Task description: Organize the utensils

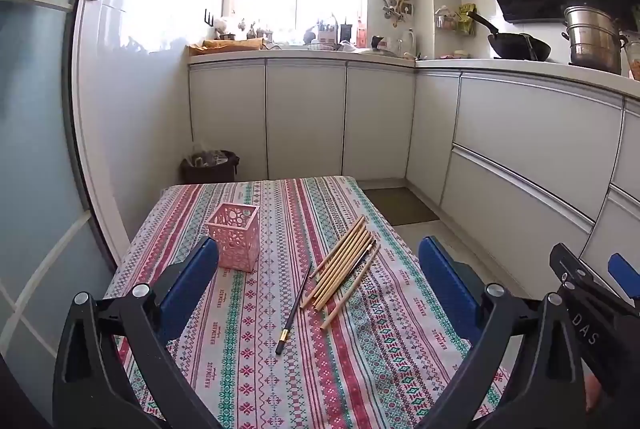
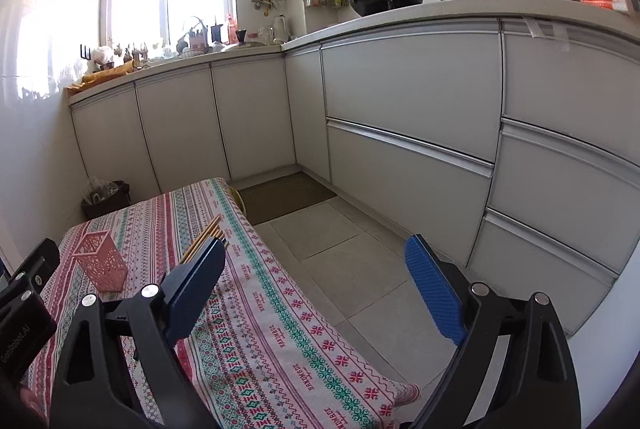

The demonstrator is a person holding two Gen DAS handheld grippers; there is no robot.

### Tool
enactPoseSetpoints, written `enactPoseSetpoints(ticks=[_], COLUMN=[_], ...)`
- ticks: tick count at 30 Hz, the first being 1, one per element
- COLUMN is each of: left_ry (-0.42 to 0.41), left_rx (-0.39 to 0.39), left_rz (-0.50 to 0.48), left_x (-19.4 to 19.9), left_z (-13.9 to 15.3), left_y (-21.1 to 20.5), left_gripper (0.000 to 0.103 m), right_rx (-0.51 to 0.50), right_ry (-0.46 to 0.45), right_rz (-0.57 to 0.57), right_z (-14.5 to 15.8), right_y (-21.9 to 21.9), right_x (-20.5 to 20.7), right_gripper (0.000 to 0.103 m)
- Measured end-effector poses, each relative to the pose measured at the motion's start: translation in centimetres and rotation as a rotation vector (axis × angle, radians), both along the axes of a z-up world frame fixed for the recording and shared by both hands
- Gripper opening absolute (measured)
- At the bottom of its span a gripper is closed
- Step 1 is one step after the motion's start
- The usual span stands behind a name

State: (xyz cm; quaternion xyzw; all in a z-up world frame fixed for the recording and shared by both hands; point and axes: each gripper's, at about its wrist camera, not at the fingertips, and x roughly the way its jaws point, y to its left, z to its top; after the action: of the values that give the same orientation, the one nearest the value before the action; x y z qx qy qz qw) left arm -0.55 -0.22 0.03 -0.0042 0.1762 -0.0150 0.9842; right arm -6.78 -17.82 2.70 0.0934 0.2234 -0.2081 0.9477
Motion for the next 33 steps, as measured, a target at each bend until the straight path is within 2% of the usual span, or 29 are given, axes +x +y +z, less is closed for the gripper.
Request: enactPoseSetpoints(ticks=[4, 6, 33], left_ry=[0.005, 0.004, 0.019], left_rx=[-0.004, -0.003, 0.002], left_rz=[0.005, 0.005, 0.006], left_x=[0.2, 0.0, 0.2], left_z=[-0.2, -0.1, -0.3], left_y=[0.1, 0.1, 0.2], left_gripper=[0.096, 0.096, 0.096], right_rx=[-0.012, -0.016, -0.01], right_ry=[0.01, 0.017, 0.056], right_rz=[0.01, 0.016, 0.059], right_z=[-0.2, -0.2, -0.7], right_y=[0.3, 0.4, 1.1], right_x=[0.1, 0.2, 0.7], right_gripper=[0.089, 0.096, 0.096])
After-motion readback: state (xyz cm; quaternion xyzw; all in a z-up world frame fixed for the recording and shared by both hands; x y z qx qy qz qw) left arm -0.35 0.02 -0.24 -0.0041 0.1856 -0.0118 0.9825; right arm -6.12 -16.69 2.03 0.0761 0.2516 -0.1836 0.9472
